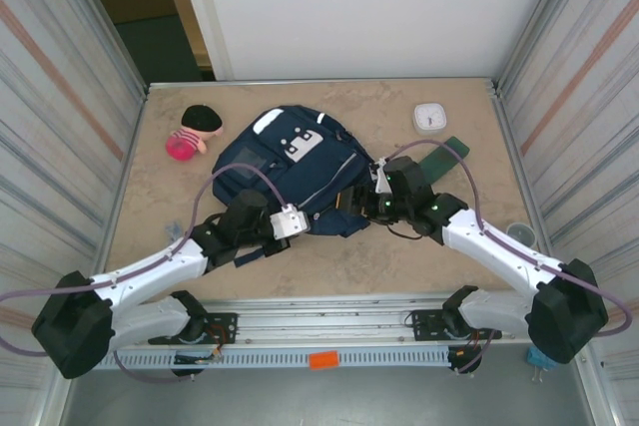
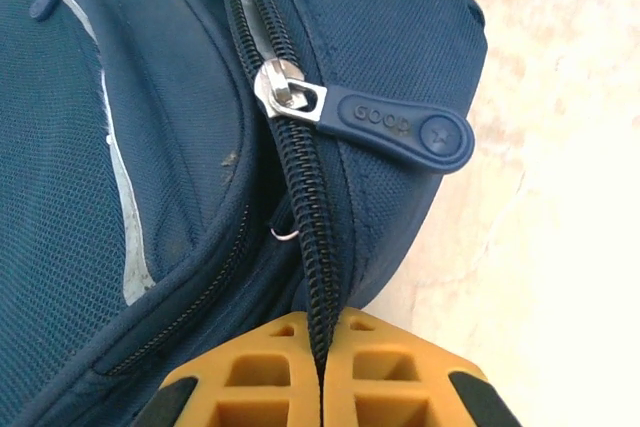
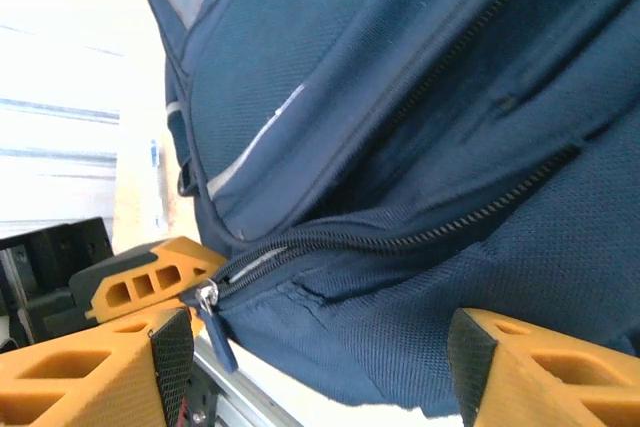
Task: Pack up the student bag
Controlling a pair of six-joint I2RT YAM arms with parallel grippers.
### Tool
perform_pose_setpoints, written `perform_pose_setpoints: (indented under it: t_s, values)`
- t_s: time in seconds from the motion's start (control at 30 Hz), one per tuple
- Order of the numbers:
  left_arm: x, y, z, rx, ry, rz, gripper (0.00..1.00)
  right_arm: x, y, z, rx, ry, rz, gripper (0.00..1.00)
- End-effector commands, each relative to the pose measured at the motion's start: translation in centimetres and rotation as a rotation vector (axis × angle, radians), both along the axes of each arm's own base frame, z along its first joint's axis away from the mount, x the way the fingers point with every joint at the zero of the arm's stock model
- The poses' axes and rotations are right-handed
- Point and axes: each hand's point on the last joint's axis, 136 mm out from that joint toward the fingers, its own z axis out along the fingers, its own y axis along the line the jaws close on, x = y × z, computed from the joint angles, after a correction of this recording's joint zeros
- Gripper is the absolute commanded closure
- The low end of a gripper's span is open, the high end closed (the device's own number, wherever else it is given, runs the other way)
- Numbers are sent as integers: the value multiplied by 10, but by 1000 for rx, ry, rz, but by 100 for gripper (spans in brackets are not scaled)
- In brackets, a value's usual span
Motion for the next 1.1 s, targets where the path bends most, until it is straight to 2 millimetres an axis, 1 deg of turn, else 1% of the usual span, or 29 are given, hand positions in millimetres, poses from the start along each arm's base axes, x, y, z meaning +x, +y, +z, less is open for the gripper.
perform_pose_setpoints:
  t_s: [0.0, 0.2, 0.33, 0.5, 0.6, 0.7, 0.8, 0.9, 0.97, 1.07]
  values:
    - [-8, -25, 32, -235, 33, -20, 100, 6, 6, 10, -22, -36, 54, 32]
    - [-9, -23, 25, -249, 40, 0, 100, 1, 14, 11, -110, -35, 122, 32]
    - [-9, -20, 26, -232, 39, 7, 100, 0, 23, 12, -136, -40, 124, 33]
    - [-7, -18, 31, -269, 18, 29, 100, -2, 31, 7, -213, -39, 126, 33]
    - [-8, -22, 30, -294, 28, 19, 100, -8, 34, 6, -272, -34, 150, 33]
    - [-7, -27, 26, -307, 57, 2, 100, -19, 36, 9, -316, -39, 177, 33]
    - [-8, -31, 21, -312, 92, -11, 100, -28, 34, 8, -327, -27, 193, 33]
    - [-9, -32, 20, -319, 103, -14, 100, -36, 33, 8, -307, -6, 203, 33]
    - [-9, -31, 23, -336, 108, -18, 100, -41, 34, 7, -274, -4, 203, 33]
    - [-9, -31, 30, -355, 108, -21, 100, -43, 30, -1, -250, 7, 165, 35]
